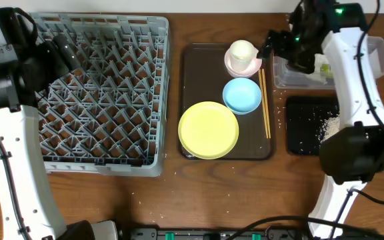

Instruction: Sort waste into correct bins and load items into the dishwasher

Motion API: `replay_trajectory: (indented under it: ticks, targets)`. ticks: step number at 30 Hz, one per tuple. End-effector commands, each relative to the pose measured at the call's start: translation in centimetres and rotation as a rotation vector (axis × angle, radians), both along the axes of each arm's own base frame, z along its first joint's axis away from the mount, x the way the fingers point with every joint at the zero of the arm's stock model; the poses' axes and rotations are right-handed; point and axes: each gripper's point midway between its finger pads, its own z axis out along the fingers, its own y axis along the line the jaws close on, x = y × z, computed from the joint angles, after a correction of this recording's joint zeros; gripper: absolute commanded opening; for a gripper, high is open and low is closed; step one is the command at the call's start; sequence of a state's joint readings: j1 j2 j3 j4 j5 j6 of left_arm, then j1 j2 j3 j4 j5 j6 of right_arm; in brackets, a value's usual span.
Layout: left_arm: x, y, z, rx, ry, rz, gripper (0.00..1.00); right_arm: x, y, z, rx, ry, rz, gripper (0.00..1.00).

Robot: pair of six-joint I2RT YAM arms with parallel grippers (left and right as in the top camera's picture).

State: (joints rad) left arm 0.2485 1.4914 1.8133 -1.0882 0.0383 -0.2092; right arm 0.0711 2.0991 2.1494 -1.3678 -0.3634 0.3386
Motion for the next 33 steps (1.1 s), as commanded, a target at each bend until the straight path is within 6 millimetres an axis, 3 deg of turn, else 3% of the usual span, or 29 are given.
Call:
replay_trajectory:
  ticks: [1,3,8,13,17,21,25,33]
  targets:
    - [0.0,0.2,-0.1,0.007,0.001,0.004,1.00,-1.0,0.8,1.9,0.094,-0.013,0.042,0.99]
    - [0.2,-0.6,-0.1,-0.029,-0.006,-0.028,1.00,-1.2,0.5,1.8,0.090,-0.008,0.051,0.99]
    - [-0.5,-8.1,0.1,-0.388,-0.011,-0.280,1.00,-1.0,0.2,1.9,0.095,-0.014,0.045,0.99]
    - [-0.9,-10.9,1.2,-0.561,-0.030,-0.344,1.00,-0.4,-0.6,2.0,0.095,-0.034,0.023,0.99]
    - [-1.5,-15.0,2.7,-0.608,-0.076,-0.598,1.00,0.5,-3.1,2.2,0.104,-0.038,-0.075,0.99]
    - [-2.4,-18.9,2.5,-0.567,-0.057,-0.766,1.00,1.4,-7.0,2.3,0.122,-0.038,-0.222,0.99]
    - [-2.8,-23.0,0.5,-0.485,0.030,-0.856,1.00,2.1,-11.2,2.6,0.132,-0.059,-0.345,0.99]
    - [-2.1,-30.0,-6.5,-0.261,0.226,-0.967,1.00,1.6,-16.3,2.5,0.124,-0.067,-0.454,0.99]
